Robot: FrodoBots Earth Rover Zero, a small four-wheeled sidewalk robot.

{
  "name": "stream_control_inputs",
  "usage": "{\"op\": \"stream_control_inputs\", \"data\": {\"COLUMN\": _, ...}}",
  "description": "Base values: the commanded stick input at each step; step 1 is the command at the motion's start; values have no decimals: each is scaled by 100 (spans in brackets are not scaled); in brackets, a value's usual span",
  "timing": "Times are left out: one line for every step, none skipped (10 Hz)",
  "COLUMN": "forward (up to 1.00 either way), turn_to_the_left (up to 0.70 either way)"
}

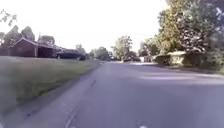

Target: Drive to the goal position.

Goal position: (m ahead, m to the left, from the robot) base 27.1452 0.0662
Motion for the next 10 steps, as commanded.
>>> {"op": "stream_control_inputs", "data": {"forward": 100, "turn_to_the_left": 0}}
{"op": "stream_control_inputs", "data": {"forward": 100, "turn_to_the_left": 0}}
{"op": "stream_control_inputs", "data": {"forward": 100, "turn_to_the_left": 0}}
{"op": "stream_control_inputs", "data": {"forward": 100, "turn_to_the_left": 0}}
{"op": "stream_control_inputs", "data": {"forward": 100, "turn_to_the_left": 0}}
{"op": "stream_control_inputs", "data": {"forward": 100, "turn_to_the_left": 0}}
{"op": "stream_control_inputs", "data": {"forward": 100, "turn_to_the_left": 0}}
{"op": "stream_control_inputs", "data": {"forward": 100, "turn_to_the_left": 0}}
{"op": "stream_control_inputs", "data": {"forward": 100, "turn_to_the_left": 0}}
{"op": "stream_control_inputs", "data": {"forward": 100, "turn_to_the_left": 0}}
